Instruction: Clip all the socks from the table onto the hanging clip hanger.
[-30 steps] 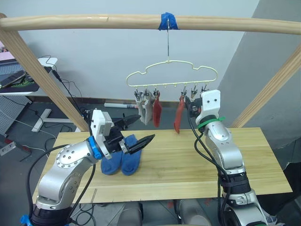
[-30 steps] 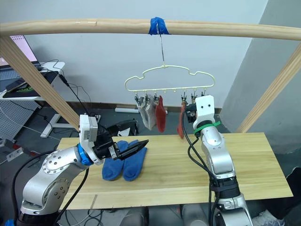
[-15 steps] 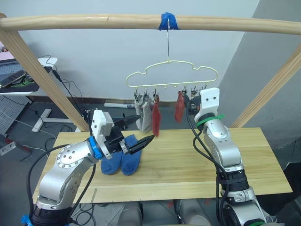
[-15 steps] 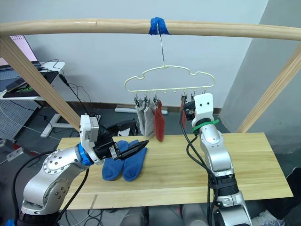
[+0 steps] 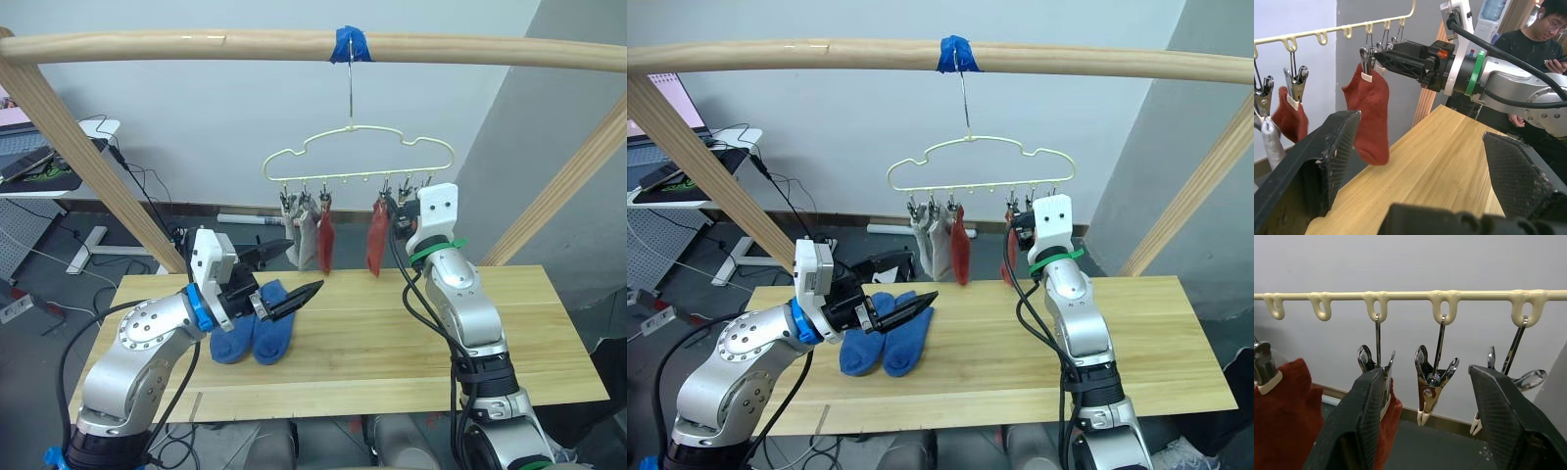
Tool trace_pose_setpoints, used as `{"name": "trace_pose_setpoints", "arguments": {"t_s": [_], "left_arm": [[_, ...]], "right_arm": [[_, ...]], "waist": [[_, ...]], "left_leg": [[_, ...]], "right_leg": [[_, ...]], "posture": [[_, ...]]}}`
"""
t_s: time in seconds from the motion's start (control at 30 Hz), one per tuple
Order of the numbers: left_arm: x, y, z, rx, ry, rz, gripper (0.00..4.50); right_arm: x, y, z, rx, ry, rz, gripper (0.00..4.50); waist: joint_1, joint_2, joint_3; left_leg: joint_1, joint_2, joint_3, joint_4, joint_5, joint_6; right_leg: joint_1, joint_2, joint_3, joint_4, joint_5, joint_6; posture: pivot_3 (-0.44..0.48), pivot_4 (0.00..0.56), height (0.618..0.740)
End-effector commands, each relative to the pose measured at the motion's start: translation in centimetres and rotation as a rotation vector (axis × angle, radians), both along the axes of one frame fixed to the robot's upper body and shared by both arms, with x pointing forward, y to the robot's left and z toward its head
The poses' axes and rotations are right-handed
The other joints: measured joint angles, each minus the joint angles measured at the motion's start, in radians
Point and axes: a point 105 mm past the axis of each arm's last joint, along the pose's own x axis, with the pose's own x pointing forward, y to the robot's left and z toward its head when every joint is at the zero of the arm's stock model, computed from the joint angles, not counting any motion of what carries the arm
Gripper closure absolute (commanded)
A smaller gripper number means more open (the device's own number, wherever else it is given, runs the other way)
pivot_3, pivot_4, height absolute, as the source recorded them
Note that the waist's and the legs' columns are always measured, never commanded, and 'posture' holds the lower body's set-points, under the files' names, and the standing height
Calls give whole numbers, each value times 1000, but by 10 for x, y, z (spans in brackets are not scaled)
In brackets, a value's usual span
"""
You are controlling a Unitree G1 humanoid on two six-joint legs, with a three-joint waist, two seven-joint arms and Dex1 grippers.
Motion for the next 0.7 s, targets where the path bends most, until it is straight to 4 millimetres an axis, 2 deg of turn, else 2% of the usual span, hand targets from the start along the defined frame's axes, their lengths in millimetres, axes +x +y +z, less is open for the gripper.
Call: {"name": "trace_pose_setpoints", "arguments": {"t_s": [0.03,0.33,0.7], "left_arm": [[-4,-5,8,-5,-52,-24,0],[-4,-6,8,-8,-55,-26,0],[-4,-6,8,-3,-56,-24,0]], "right_arm": [[-3,-5,14,4,-59,-15,1678],[-7,-7,9,0,-43,-16,1678],[3,-8,11,11,-42,-31,1678]], "waist": [[0,0,0],[0,0,0],[0,0,0]], "left_leg": [[0,0,0,0,0,0],[0,0,0,0,0,0],[0,0,0,0,0,0]], "right_leg": [[0,0,0,0,0,0],[0,0,0,0,1,1],[0,0,0,1,1,1]], "posture": [[-65,144,740],[-67,144,740],[-58,146,740]]}}
